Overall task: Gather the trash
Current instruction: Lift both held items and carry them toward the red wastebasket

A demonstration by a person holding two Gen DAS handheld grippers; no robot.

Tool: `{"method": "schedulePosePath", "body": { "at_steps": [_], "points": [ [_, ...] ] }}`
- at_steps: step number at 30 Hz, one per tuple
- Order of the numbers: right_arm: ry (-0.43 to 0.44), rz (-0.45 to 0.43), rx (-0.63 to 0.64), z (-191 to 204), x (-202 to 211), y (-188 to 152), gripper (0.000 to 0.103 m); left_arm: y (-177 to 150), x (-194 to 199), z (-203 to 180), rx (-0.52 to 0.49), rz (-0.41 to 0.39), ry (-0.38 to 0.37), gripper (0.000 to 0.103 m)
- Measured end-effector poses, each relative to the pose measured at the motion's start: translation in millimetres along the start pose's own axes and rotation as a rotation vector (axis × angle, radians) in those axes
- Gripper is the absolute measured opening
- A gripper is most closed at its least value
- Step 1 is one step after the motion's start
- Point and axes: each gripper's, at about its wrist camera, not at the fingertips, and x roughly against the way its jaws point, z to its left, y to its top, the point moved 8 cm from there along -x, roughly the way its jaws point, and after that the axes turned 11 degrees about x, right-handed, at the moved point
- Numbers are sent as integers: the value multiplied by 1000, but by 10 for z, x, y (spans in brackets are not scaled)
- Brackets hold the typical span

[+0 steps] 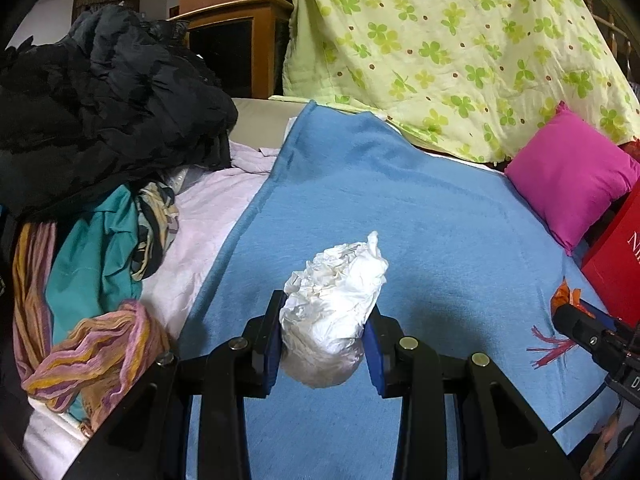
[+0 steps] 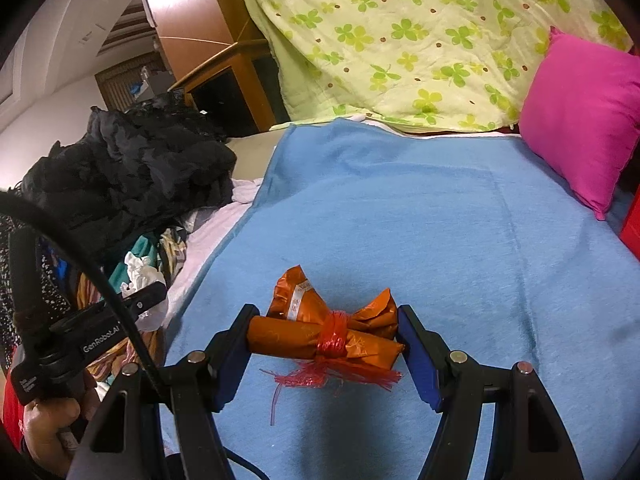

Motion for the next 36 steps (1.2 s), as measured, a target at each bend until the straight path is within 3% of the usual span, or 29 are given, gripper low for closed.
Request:
{"method": "schedulePosePath", "body": {
  "at_steps": [12, 18, 26, 32, 36],
  "points": [
    [-1, -33, 11, 121, 248, -37, 72, -37, 220, 41, 5, -20, -20, 37],
    [-11, -56, 5, 96, 437, -84, 72, -91, 339, -147, -27, -25, -51, 37],
    [-78, -91, -66, -326, 913, -360, 72, -347, 352, -838, -117, 17, -150, 37],
    [-209, -130, -168, -990, 1542, -711, 72, -636, 433, -1589, -216, 59, -261, 37],
    [-342, -142, -261, -1555, 2098, -1070, 72, -882, 560, -2149, -290, 85, -342, 37]
  ]
}}
